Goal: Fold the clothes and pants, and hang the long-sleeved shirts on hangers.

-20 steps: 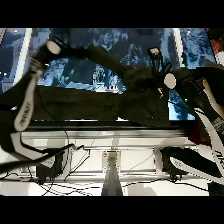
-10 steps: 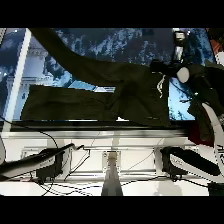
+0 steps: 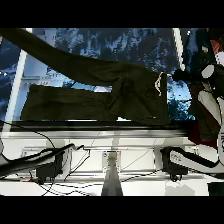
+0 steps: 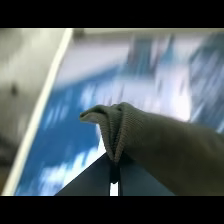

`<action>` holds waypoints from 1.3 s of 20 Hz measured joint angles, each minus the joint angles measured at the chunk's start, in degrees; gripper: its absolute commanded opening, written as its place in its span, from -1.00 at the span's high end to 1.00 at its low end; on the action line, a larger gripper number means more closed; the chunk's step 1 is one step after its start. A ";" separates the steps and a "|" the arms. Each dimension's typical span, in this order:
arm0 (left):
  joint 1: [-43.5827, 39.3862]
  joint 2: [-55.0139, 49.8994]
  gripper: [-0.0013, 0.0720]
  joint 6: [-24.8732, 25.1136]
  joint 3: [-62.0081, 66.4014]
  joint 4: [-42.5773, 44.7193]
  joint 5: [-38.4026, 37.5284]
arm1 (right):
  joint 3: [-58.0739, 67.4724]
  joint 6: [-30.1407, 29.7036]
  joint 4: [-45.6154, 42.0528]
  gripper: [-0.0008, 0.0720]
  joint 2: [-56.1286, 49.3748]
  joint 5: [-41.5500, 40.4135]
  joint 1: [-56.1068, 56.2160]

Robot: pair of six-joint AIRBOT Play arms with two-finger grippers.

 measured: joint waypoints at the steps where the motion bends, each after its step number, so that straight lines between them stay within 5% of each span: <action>1: 0.44 -1.40 0.92 0.00 0.00 0.74 -2.01 | 0.00 -2.10 3.15 -0.78 -1.49 0.59 -0.68; 4: 0.96 -5.55 0.92 0.00 0.00 2.12 -7.32 | 0.20 -6.43 10.47 -0.93 -6.62 -0.46 -1.88; 11: 0.68 -10.43 0.92 0.00 0.00 2.99 -11.37 | 6.88 -8.85 16.24 -0.90 -18.53 0.46 -2.54; 14: 0.66 -10.88 0.92 -0.02 0.00 3.15 -11.87 | 10.69 -9.35 17.31 -0.46 -22.69 4.15 -2.60; 16: 0.63 -11.08 0.92 0.00 0.00 3.15 -12.15 | 12.09 -11.04 18.60 0.66 -24.37 6.03 -2.64; 17: 0.61 -11.10 0.92 0.00 0.00 3.17 -12.15 | 12.50 -12.02 19.19 0.89 -24.90 6.67 -2.64; 22: 0.66 -11.02 0.92 -0.02 0.00 3.21 -12.20 | 15.93 -15.41 21.62 0.90 -24.74 5.07 -2.60; 26: 0.92 -8.79 0.92 -0.02 0.00 6.43 -12.24 | 17.42 -14.08 14.10 0.90 -20.48 1.25 -2.67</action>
